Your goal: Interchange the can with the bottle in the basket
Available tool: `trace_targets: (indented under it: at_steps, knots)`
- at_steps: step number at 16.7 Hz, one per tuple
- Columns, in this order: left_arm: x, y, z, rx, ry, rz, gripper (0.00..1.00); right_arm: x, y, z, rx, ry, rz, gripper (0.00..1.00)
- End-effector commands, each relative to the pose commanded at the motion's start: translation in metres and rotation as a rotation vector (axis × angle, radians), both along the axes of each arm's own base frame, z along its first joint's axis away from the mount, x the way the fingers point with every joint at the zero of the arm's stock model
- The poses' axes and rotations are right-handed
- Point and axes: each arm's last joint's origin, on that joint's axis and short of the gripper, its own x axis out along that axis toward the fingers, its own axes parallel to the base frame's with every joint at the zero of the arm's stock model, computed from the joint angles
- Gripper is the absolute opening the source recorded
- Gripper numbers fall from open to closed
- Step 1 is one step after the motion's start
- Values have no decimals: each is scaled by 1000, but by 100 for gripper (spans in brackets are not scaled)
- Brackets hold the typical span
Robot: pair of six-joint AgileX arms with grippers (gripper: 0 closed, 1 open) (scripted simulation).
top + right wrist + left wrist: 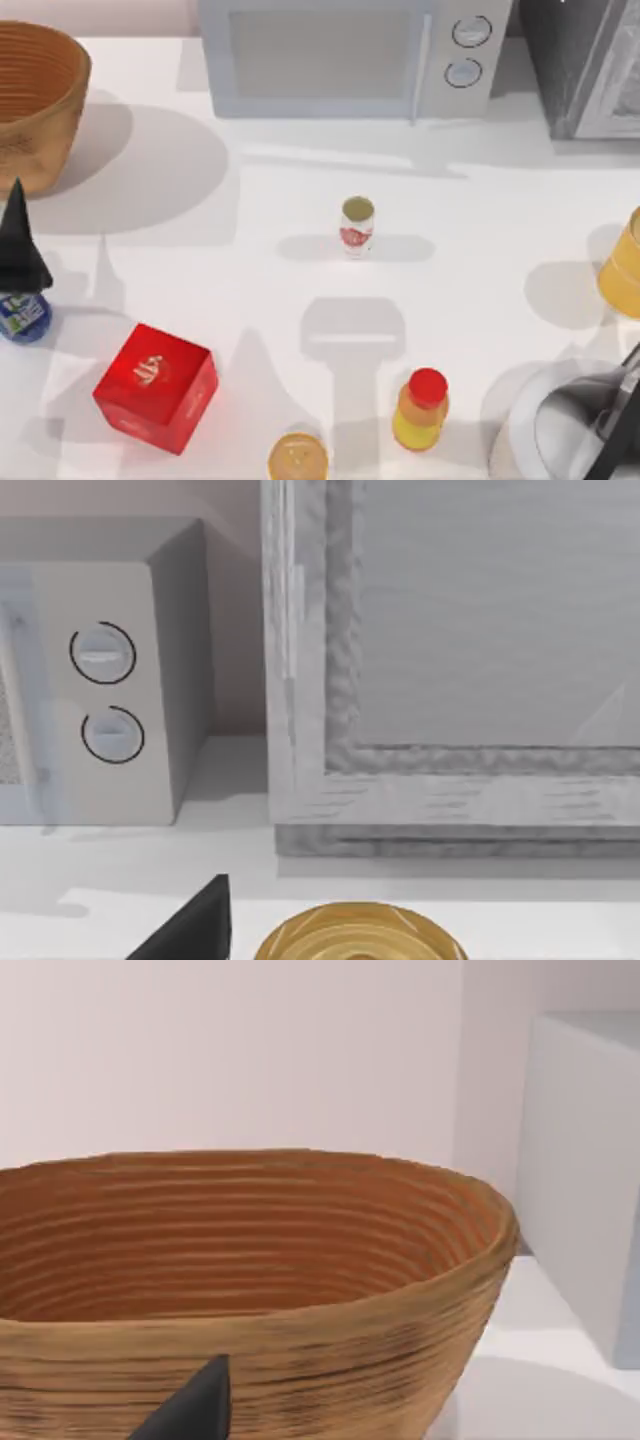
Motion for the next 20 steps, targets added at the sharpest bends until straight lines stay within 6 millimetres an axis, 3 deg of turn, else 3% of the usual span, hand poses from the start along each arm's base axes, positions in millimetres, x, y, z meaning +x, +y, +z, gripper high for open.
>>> trace_targets:
  at_steps: [5, 8, 13, 14, 20]
  knots:
    - [-15, 3, -44, -4, 194, 21, 100, 0, 0, 0, 0, 0, 0, 100]
    - [-27, 3, -59, -9, 286, 30, 100, 0, 0, 0, 0, 0, 0, 100]
    - [-30, 3, -63, -10, 309, 32, 100, 0, 0, 0, 0, 0, 0, 100]
    - [-17, 4, -58, -6, 275, 27, 100, 0, 0, 0, 0, 0, 0, 100]
    - [5, 4, -62, -10, 304, 33, 100, 0, 0, 0, 0, 0, 0, 100]
